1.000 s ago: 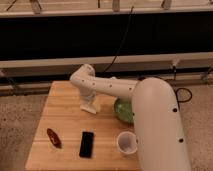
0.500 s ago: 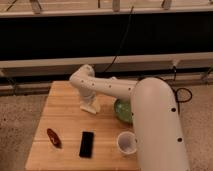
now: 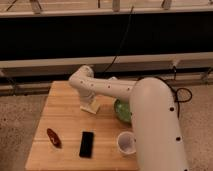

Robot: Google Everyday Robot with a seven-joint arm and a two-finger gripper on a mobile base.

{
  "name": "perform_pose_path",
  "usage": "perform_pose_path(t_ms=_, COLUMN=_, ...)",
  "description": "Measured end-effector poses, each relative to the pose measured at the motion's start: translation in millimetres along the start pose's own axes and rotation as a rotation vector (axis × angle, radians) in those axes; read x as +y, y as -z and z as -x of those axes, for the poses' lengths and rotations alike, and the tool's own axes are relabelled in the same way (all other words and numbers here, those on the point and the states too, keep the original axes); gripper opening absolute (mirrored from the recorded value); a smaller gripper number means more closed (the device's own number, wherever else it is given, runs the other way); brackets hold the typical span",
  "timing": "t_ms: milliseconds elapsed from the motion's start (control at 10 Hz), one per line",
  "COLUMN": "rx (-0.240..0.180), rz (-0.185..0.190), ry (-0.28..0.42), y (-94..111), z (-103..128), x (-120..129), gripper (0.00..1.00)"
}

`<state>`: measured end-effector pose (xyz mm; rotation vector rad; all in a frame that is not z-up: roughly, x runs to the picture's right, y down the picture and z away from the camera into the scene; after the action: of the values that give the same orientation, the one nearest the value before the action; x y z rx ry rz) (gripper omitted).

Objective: Place the white sponge in the ceramic bowl

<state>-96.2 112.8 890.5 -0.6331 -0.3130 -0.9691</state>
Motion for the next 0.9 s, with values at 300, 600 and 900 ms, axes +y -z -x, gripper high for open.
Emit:
perform_pose_path(t_ms=300, rx=0.001, rz=0.001, ry=0.006, y=-2.1, z=-0.8, x=-0.7, gripper=0.78)
perform_pose_path(t_ms=600, rx=-0.006, rz=0.012, ry=-0.003, y=-8.8, z=-8.7, x=7.7, gripper=0.8)
perform_pose_path(t_ms=900, rx=-0.008, rz=0.012, ry=0.001, y=-12.2, z=-14.0, x=11.3, gripper=0.8)
